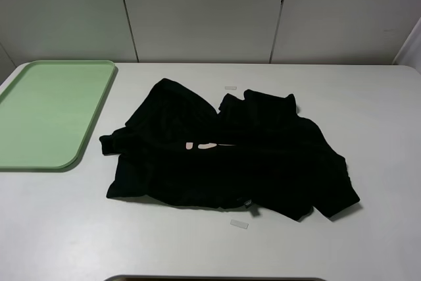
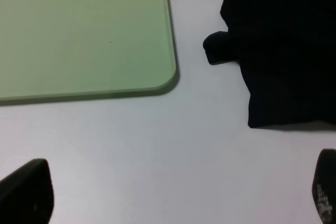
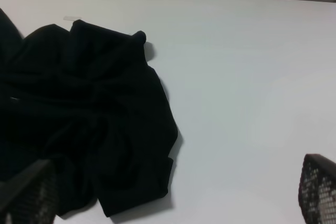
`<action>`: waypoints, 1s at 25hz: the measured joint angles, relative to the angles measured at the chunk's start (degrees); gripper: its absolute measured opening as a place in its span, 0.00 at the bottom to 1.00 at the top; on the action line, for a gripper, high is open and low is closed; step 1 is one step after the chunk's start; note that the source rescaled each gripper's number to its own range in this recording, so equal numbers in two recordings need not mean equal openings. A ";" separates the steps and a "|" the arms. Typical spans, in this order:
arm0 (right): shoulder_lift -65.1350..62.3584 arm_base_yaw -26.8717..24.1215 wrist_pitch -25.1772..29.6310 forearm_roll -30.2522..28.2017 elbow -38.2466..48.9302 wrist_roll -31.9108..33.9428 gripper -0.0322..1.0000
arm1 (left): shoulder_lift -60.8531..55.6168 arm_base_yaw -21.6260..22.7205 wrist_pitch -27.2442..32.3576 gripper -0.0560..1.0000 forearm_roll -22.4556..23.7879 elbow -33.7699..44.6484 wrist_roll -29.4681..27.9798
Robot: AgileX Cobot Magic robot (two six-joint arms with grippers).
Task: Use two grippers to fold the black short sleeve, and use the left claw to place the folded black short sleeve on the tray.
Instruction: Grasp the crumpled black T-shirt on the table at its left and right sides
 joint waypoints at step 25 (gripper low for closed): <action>0.00 0.00 0.00 0.00 0.00 0.00 1.00 | 0.00 0.00 0.00 0.99 0.00 0.00 0.00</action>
